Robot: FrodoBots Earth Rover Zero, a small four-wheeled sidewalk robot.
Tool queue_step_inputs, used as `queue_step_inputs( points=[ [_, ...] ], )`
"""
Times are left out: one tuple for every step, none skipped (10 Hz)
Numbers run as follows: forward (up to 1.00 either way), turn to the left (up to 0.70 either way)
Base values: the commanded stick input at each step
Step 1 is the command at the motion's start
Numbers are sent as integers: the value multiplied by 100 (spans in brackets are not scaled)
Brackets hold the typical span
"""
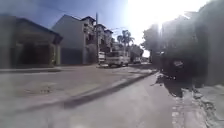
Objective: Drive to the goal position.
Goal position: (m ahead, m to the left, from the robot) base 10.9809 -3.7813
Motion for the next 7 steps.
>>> queue_step_inputs(
  points=[
    [70,-35],
    [70,-35],
    [70,-35],
    [70,-35],
    [70,-35],
    [72,-35],
    [82,-34]
  ],
)
